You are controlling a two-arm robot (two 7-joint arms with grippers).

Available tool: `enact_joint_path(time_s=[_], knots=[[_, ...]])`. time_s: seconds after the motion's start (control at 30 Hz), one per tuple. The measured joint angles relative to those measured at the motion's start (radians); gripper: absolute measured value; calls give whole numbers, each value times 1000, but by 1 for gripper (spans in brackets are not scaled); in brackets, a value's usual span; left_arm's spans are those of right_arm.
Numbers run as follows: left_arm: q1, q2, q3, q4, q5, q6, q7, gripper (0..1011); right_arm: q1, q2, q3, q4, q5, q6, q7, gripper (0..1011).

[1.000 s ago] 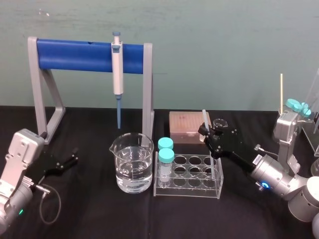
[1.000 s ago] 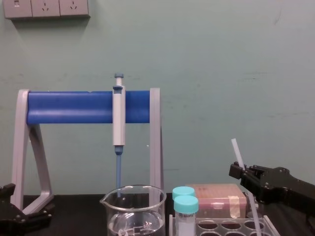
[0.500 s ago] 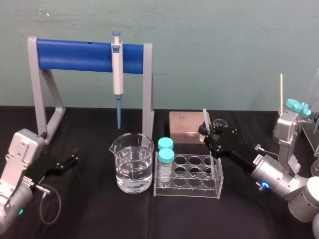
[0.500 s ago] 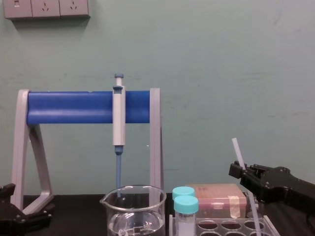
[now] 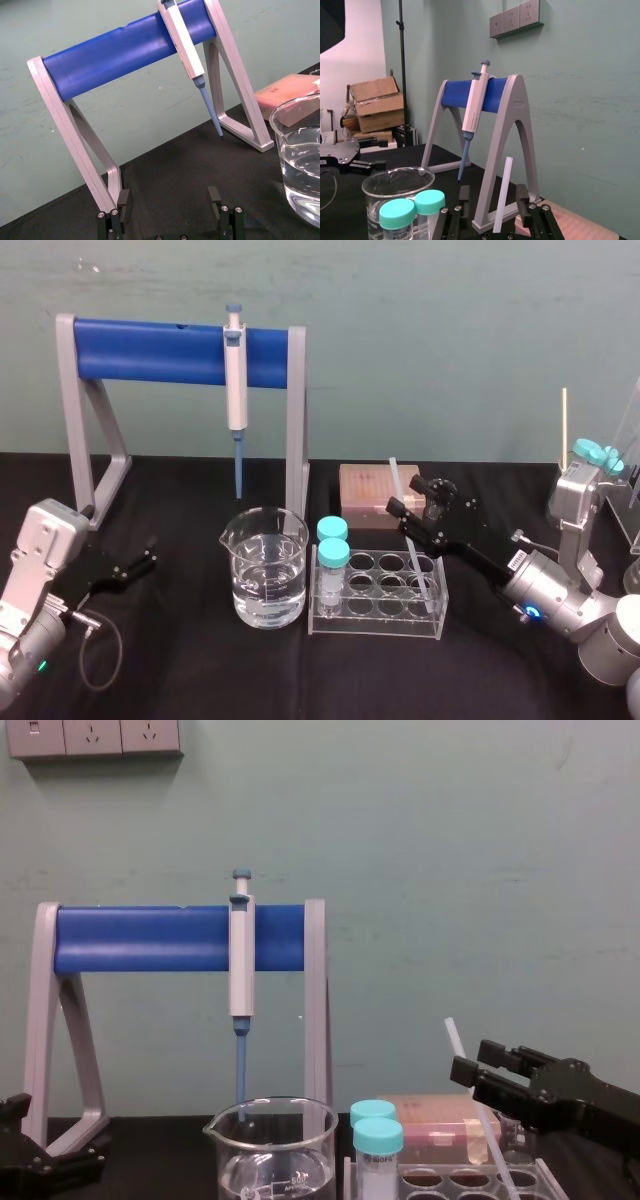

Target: Pick up the stirring rod with one hand, then place it down.

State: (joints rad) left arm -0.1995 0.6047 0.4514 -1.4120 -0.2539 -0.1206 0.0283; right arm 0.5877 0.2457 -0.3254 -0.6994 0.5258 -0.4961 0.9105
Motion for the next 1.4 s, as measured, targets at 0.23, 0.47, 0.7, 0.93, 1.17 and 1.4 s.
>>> enact_joint_path(time_s=[0.23,0.47,0.7,0.93,1.17,1.4], knots=[[0,0,0,0,0,0,0,1000,0,0,0,0,0,0,0,786],[0,0,0,0,0,0,0,1000,0,0,0,0,0,0,0,989],[0,0,0,0,0,0,0,1000,-59,19,18,-125,-48,-24,-126,1003],[0,0,0,0,0,0,0,1000,-138,31,74,-267,-64,-18,-253,1003],[0,0,0,0,0,0,0,1000,-213,23,142,-371,-42,90,-375,1003],[0,0,0,0,0,0,0,1000,-257,8,191,-422,-16,212,-468,1003]])
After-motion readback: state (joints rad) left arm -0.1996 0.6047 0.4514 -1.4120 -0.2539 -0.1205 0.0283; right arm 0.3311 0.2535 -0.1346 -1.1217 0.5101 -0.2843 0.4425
